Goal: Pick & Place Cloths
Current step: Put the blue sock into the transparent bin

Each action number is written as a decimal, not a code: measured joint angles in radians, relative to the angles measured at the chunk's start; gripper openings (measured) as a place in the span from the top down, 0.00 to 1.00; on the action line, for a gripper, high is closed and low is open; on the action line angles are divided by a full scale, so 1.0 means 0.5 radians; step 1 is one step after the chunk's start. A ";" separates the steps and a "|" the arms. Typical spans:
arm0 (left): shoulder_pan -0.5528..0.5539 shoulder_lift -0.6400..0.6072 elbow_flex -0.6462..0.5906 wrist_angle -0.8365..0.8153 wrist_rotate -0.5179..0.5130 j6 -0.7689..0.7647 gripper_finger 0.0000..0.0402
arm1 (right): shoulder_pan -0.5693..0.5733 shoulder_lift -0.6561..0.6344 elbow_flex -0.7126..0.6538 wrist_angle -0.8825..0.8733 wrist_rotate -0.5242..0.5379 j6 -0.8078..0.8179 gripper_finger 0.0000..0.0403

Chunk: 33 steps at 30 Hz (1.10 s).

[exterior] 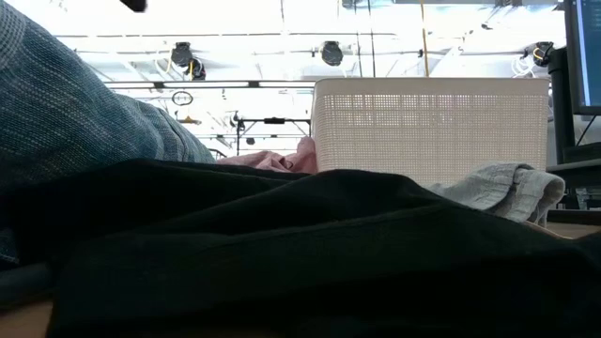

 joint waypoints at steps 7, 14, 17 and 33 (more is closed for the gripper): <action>0.329 0.000 -0.001 -0.009 0.098 0.134 0.85 | 0.100 -0.331 -0.423 0.243 0.097 0.000 1.00; 0.523 0.039 -0.001 -0.021 0.192 0.119 0.68 | 0.164 -0.691 -0.837 0.317 0.260 0.132 1.00; 0.571 0.080 -0.001 -0.021 0.225 0.103 0.60 | 0.158 -0.841 -0.972 0.313 0.195 0.181 1.00; 0.735 0.321 -0.002 0.002 0.468 0.002 0.45 | -0.220 -1.304 -1.241 0.046 -0.690 0.460 1.00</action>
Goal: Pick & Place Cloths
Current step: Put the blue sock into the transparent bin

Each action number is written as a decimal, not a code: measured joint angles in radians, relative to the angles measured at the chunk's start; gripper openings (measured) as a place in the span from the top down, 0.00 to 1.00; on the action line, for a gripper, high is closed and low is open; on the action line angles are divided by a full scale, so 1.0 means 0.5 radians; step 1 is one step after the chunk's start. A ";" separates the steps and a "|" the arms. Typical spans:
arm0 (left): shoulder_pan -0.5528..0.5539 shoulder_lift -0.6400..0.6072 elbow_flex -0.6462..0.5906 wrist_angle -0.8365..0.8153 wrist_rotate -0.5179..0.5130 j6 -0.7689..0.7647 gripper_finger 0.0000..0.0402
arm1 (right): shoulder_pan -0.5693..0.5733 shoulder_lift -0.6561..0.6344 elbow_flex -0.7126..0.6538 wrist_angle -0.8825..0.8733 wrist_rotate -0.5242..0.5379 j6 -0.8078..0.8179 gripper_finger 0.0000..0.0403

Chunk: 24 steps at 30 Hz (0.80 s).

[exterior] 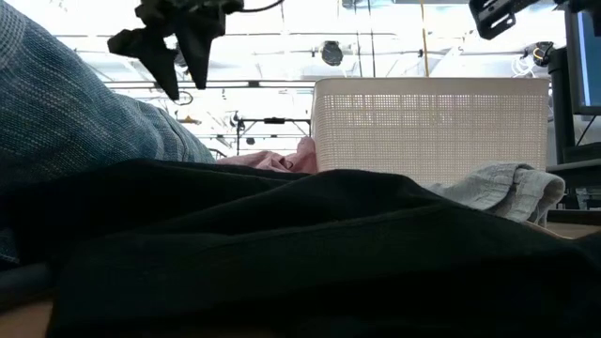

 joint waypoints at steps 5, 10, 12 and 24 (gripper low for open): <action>0.082 0.056 0.000 0.000 0.005 0.057 0.45 | -0.005 -0.166 0.000 -0.039 0.042 -0.020 1.00; 0.190 0.119 0.000 -0.013 0.109 0.124 0.45 | -0.003 -0.269 0.000 -0.166 0.169 -0.014 1.00; 0.228 0.160 0.000 -0.039 0.144 0.137 0.46 | -0.003 -0.281 0.000 -0.178 0.166 -0.014 1.00; 0.430 0.324 -0.054 -0.437 0.147 0.191 0.46 | -0.003 -0.284 0.000 -0.165 0.166 -0.014 1.00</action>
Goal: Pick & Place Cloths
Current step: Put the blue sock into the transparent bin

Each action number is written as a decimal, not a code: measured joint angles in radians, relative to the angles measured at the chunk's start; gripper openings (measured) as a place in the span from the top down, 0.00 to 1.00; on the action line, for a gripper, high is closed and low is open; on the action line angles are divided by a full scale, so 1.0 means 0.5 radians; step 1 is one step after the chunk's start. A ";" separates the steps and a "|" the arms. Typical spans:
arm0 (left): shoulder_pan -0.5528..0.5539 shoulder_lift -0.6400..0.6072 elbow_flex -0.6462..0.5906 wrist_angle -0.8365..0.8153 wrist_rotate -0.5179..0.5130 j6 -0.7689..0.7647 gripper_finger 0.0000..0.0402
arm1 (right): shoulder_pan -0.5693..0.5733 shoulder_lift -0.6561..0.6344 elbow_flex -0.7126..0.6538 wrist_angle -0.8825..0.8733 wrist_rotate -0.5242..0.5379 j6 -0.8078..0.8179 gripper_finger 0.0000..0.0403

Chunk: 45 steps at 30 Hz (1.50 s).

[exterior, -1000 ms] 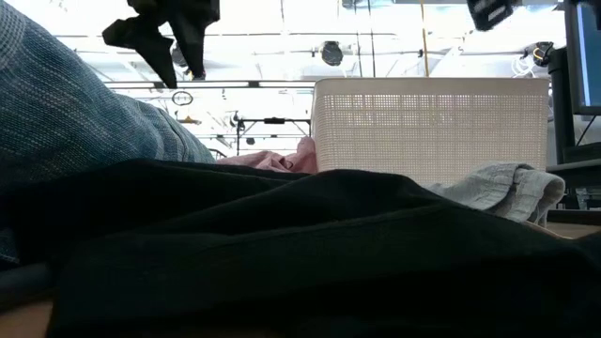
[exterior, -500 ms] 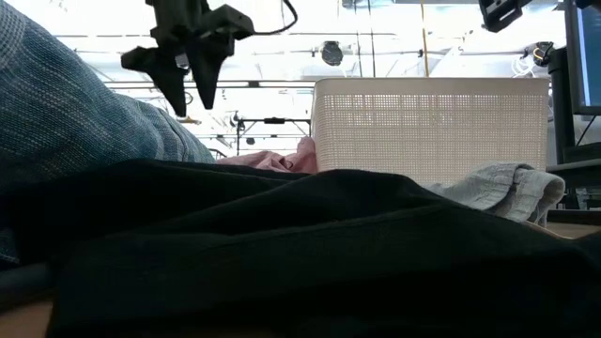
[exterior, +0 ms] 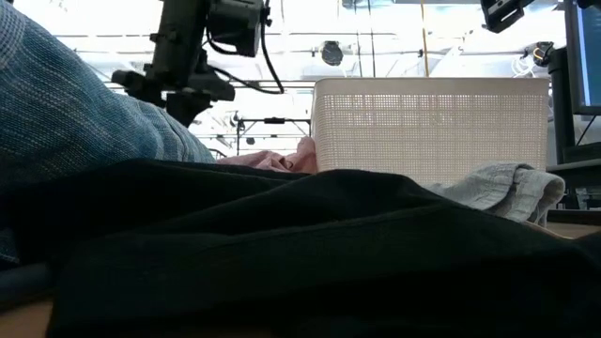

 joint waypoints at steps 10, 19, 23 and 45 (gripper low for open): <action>0.043 0.002 -0.220 0.232 0.079 0.049 0.46 | 0.000 0.000 0.000 0.001 0.006 0.000 1.00; 0.047 0.002 -0.418 0.551 0.186 0.049 0.46 | -0.001 0.000 0.001 0.001 0.068 0.001 1.00; 0.046 0.002 -0.458 0.562 0.190 0.036 0.49 | -0.001 0.000 0.001 0.001 0.068 0.015 1.00; 0.038 -0.163 -0.472 0.632 0.339 0.272 0.99 | -0.001 0.000 0.002 0.002 0.067 0.015 1.00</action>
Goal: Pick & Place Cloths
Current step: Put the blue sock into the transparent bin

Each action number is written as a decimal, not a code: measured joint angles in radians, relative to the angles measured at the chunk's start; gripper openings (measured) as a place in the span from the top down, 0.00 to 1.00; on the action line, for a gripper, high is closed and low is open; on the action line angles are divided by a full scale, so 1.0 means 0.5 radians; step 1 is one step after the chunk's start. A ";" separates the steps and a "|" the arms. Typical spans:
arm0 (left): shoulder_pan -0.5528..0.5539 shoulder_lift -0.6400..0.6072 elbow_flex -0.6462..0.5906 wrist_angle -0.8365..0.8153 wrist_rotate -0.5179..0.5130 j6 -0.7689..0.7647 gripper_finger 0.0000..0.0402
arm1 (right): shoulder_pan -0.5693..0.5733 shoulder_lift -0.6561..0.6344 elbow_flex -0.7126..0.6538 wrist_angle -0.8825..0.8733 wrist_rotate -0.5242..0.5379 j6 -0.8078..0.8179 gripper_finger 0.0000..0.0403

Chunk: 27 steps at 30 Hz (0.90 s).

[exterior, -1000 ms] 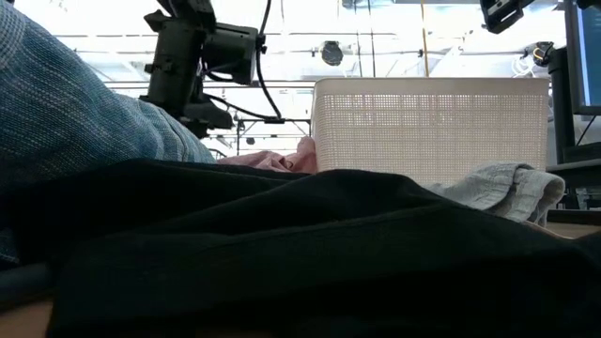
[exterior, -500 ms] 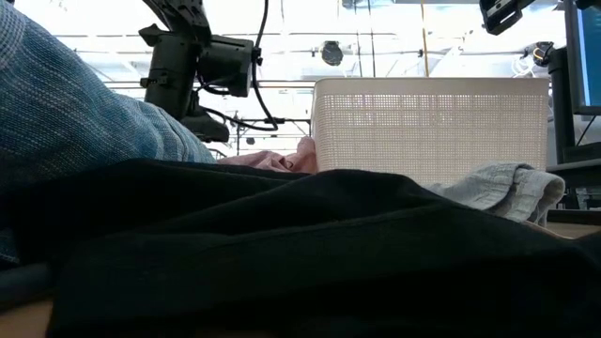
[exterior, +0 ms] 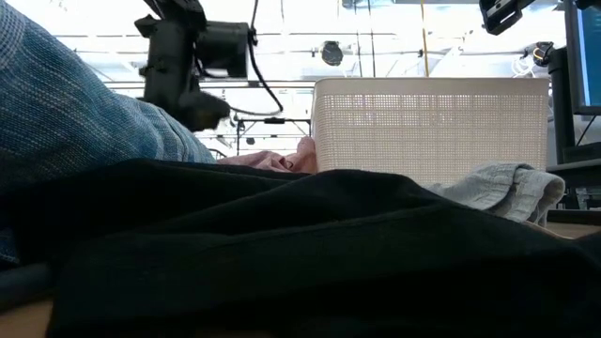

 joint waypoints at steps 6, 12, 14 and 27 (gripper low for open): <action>0.000 -0.397 0.002 -0.121 0.004 -0.053 1.00 | 0.000 0.001 0.002 0.031 0.000 0.000 1.00; -0.022 -0.894 0.002 -0.097 -0.008 -0.225 1.00 | 0.000 0.001 0.002 0.038 0.001 0.000 1.00; -0.047 -1.057 0.002 -0.026 -0.032 -0.285 1.00 | 0.000 0.001 0.002 0.038 0.001 0.000 1.00; -0.265 -1.646 0.002 1.035 -0.253 -0.215 1.00 | 0.001 0.000 0.002 0.044 0.149 0.000 1.00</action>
